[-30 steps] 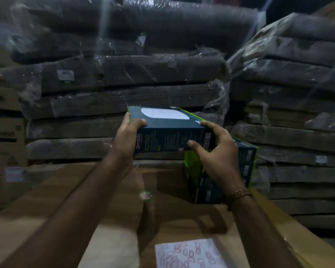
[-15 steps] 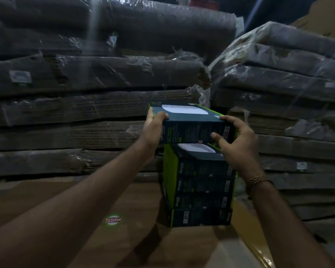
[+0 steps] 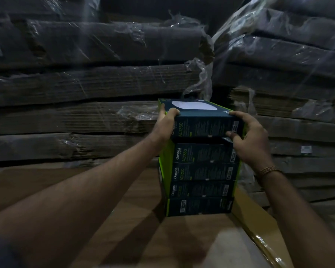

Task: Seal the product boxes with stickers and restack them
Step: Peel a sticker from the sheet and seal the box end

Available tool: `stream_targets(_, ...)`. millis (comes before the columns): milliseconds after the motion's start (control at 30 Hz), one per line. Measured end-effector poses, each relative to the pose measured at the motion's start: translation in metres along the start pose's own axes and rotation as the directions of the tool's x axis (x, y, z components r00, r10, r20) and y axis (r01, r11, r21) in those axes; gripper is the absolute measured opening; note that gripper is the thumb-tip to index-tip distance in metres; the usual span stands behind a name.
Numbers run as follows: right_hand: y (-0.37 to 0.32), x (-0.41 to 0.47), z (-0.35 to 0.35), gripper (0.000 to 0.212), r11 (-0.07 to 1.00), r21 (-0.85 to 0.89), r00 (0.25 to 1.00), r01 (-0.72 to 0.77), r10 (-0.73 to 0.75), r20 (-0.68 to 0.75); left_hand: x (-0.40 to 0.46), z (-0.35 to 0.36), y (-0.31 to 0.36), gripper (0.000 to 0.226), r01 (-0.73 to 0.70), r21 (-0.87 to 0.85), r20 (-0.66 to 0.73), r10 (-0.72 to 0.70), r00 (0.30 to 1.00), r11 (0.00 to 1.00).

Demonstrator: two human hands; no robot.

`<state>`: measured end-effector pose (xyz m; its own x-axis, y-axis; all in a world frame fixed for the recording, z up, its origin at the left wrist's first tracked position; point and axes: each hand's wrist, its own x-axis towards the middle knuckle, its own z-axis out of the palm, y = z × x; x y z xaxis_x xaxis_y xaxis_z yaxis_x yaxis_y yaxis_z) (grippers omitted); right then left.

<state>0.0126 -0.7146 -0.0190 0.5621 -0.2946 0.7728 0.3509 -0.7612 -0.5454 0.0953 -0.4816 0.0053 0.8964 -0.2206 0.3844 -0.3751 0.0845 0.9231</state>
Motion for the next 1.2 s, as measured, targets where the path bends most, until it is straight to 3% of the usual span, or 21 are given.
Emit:
stream_targets(67, 0.005, 0.001, 0.001, 0.06, 1.0, -0.001, 1.0, -0.003, 0.003, 0.006, 0.003, 0.001, -0.002, 0.09, -0.008, 0.012, 0.014, 0.007, 1.0, 1.0)
stream_targets(200, 0.013, 0.004, 0.002, 0.059, 1.0, -0.003, 1.0, -0.007, 0.007, 0.017, 0.01, 0.002, -0.012, 0.104, 0.043, 0.034, 0.014, -0.043, 0.999, 0.999)
stream_targets(400, 0.027, -0.002, 0.0, 0.057, 0.999, 0.023, 0.998, -0.042, 0.041, 0.038, 0.014, 0.008, -0.018, 0.058, 0.057, 0.106, 0.04, -0.061, 0.997, 0.993)
stream_targets(567, 0.03, -0.003, 0.0, 0.058, 0.999, 0.005, 0.997, -0.054, 0.054, 0.051, 0.01, 0.007, -0.02, 0.089, 0.056, 0.144, 0.115, -0.073, 0.991, 0.988)
stream_targets(700, 0.026, -0.003, -0.006, 0.067, 0.997, -0.039, 0.991, -0.067, 0.071, 0.113, 0.0, -0.004, -0.026, 0.127, -0.014, 0.316, 0.193, -0.05, 0.98, 0.949)
stream_targets(800, 0.023, -0.007, -0.008, 0.077, 0.993, -0.091, 0.986, -0.075, 0.087, 0.14, -0.004, -0.009, -0.039, 0.121, -0.078, 0.348, 0.224, -0.002, 0.975, 0.934)
stream_targets(1067, 0.018, -0.009, -0.012, 0.081, 0.983, -0.14, 0.98, -0.12, 0.14, 0.141, -0.008, -0.007, -0.041, 0.099, -0.035, 0.341, 0.263, -0.06, 0.963, 0.939)
stream_targets(1200, 0.017, -0.01, -0.013, 0.082, 0.983, -0.148, 0.984, -0.109, 0.128, 0.122, -0.008, -0.007, -0.042, 0.132, -0.037, 0.379, 0.231, -0.056, 0.971, 0.925)
